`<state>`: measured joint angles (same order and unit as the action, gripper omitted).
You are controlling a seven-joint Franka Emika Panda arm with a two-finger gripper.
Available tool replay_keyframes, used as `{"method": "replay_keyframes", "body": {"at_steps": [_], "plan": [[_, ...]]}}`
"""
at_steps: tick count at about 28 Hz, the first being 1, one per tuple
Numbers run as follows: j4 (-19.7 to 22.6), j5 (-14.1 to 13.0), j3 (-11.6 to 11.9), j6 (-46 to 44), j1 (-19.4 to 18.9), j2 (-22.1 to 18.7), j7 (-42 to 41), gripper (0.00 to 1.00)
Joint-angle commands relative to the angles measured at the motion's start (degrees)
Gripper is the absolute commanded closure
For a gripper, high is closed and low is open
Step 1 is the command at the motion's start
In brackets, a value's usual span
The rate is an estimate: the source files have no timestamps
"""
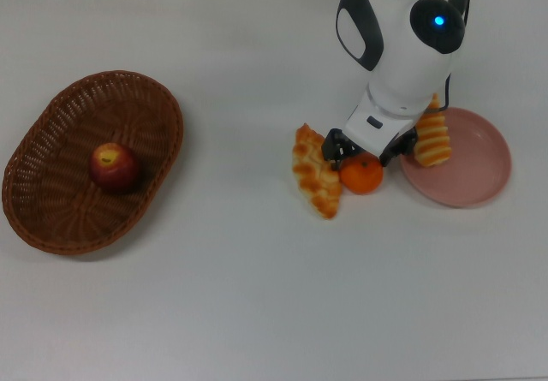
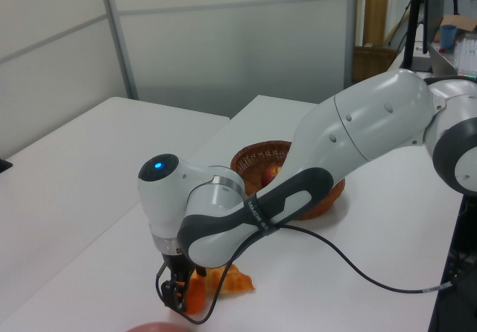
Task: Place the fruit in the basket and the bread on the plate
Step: 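Move the gripper to the mandarin orange and grasp it, then carry the mandarin over the basket and release it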
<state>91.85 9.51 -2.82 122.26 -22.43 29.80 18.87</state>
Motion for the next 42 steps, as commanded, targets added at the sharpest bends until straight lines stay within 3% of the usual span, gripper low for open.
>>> {"method": "replay_keyframes", "body": {"at_steps": [1, 2, 3, 5, 7, 11, 15, 21, 25, 29, 31, 34, 36, 42], "plan": [[0.3, 0.6, -0.1, 1.4, 0.6, 0.4, -1.1, 0.25], [0.3, 0.6, -0.1, 1.4, 0.6, 0.4, -1.1, 0.31], [0.3, 0.4, -0.1, 1.4, 0.7, 0.4, -1.1, 0.51], [0.3, 0.4, -0.1, 1.4, 0.9, 0.4, -1.1, 0.63], [0.3, 0.3, -0.1, 1.4, 0.9, 0.4, -1.0, 0.68], [0.0, 0.1, -0.1, 1.3, 1.2, -0.3, -0.7, 0.68], [-3.8, -0.5, -0.1, 0.7, 1.9, -1.2, -0.4, 0.68], [-4.3, -0.4, 0.2, 0.7, 3.0, -3.1, -0.3, 0.68], [-4.2, 0.1, 2.1, 0.6, 5.1, -4.3, -0.3, 0.68], [-4.0, 0.2, 6.7, 0.6, 7.8, -5.5, -0.7, 0.68], [-4.1, 0.2, 9.1, 0.6, 10.4, -5.7, -1.0, 0.68], [-4.1, 0.2, 10.1, 0.6, 13.6, -6.2, -1.3, 0.68], [-4.1, 0.2, 10.2, 0.7, 17.8, -6.7, -3.3, 0.68], [-4.0, -0.5, 9.9, 1.2, 25.7, -6.3, -10.1, 0.68]]}}
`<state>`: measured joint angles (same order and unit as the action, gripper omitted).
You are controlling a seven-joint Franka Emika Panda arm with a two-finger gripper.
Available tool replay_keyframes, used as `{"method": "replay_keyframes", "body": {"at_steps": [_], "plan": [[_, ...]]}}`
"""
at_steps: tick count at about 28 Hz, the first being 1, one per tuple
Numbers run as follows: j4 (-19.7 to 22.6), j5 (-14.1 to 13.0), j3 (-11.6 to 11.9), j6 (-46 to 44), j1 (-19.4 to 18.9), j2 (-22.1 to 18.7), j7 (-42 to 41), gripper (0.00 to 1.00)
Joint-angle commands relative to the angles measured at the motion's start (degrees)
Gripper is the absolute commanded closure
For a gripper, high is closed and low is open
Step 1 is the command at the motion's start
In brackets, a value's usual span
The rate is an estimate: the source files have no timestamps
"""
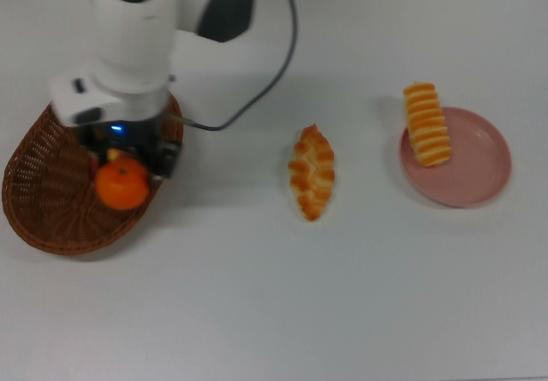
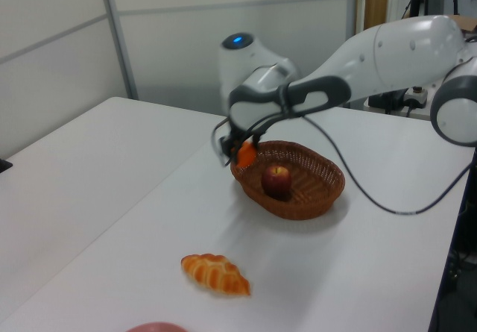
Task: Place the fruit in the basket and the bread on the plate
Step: 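Carry the mandarin over the basket and release it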
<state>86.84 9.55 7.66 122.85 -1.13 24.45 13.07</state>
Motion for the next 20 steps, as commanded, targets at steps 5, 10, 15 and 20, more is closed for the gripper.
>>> {"method": "replay_keyframes", "body": {"at_steps": [5, 10, 15, 20], "plan": [[1.1, -0.6, -0.8, 0.8, 7.0, 0.5, -9.2, 0.68], [1.3, -0.6, -0.9, 5.6, 8.3, 3.9, -10.9, 0.68], [1.8, -0.7, -0.9, 8.9, 8.5, 5.9, -10.9, 0.62], [1.8, -2.9, -1.1, 8.4, 8.7, 4.7, -12.4, 0.0]]}}
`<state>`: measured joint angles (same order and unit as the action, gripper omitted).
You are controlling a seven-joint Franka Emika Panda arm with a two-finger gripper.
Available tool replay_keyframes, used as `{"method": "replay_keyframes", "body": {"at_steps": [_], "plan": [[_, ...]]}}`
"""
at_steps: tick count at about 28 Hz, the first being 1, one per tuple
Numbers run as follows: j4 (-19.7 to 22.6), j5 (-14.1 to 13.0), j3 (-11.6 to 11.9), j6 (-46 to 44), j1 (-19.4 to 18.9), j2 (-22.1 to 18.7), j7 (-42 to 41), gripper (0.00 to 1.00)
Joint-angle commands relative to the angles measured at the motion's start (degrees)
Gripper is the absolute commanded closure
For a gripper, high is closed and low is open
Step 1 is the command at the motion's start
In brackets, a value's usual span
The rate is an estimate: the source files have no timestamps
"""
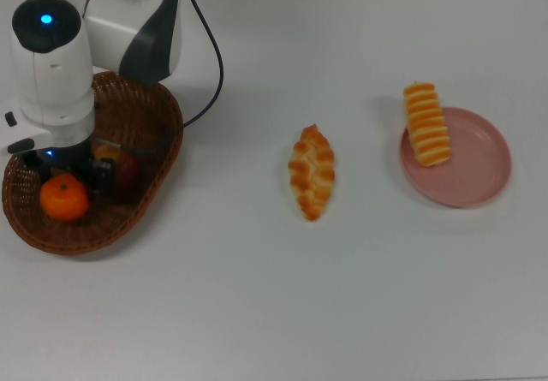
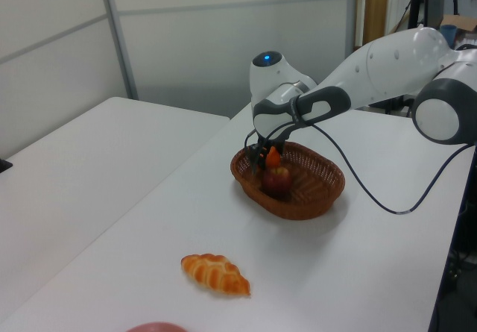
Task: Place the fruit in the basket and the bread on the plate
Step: 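Carry the mandarin over the basket and release it, then move the gripper to the braided bread loaf and grasp it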
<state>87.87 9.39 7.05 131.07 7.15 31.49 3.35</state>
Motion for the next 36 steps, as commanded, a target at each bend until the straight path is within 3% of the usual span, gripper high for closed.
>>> {"method": "replay_keyframes", "body": {"at_steps": [1, 5, 10, 12, 16, 22, 27, 36], "plan": [[0.7, -4.6, -0.5, 0.1, 0.1, -3.4, -2.7, 0.0], [0.5, -6.6, -0.6, -2.1, -0.3, -5.3, -2.6, 0.0], [0.3, -8.1, -4.2, -7.4, -1.2, -8.1, -2.6, 0.0], [0.3, -8.1, -7.4, -11.0, -1.2, -9.2, -2.3, 0.0], [0.5, -8.0, -10.7, -13.7, -2.7, -9.7, -1.1, 0.0], [3.0, -7.9, -11.0, -15.7, -10.5, -10.0, 6.0, 0.0], [5.6, -7.5, -11.0, -16.3, -15.5, -9.5, 6.1, 0.0], [5.6, -7.1, -11.0, -15.9, -20.2, -6.6, 6.4, 0.0]]}}
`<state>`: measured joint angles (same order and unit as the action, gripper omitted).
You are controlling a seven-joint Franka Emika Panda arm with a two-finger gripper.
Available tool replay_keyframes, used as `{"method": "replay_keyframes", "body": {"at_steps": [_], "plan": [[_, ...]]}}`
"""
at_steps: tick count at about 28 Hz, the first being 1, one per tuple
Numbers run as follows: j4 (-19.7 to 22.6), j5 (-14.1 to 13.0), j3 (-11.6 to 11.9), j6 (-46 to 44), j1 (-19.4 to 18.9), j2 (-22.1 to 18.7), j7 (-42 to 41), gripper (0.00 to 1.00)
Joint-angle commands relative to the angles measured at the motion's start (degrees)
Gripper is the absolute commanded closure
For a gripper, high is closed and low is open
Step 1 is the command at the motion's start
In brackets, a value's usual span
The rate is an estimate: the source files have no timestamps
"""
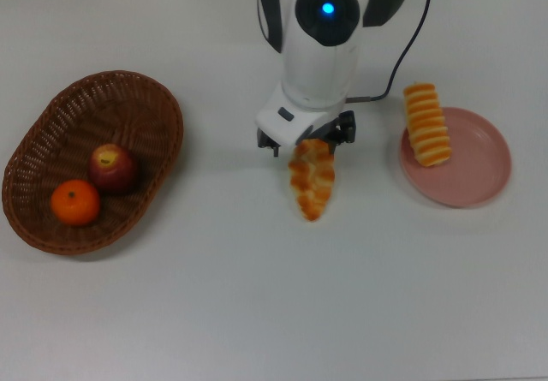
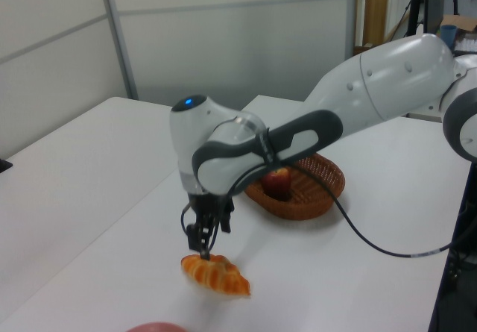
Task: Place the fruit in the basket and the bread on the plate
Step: 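Move the gripper to the braided bread loaf and grasp it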
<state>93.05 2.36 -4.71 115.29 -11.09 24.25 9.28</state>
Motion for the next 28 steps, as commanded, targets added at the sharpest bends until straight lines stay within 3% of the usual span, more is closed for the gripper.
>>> {"method": "replay_keyframes", "body": {"at_steps": [1, 10, 13, 14, 15, 17, 20, 28], "plan": [[0.5, -0.1, 0.8, -0.1, -2.2, 1.1, 0.8, 0.0], [0.6, 1.9, 0.8, 2.3, -4.3, 4.6, 2.3, 0.01], [0.5, 1.9, 0.9, 2.3, -4.2, 4.5, 2.3, 0.22], [0.5, 1.9, 1.0, 2.3, -4.2, 4.5, 2.3, 0.36], [0.5, 1.7, 1.0, 2.2, -3.9, 4.4, 2.4, 0.63], [0.5, 1.7, 1.0, 2.1, -3.9, 4.2, 2.5, 0.81], [0.4, 1.6, 1.1, 2.1, -3.8, 4.0, 2.5, 0.99], [0.3, 1.6, 1.2, 1.7, -3.8, 3.3, 2.5, 1.0]]}}
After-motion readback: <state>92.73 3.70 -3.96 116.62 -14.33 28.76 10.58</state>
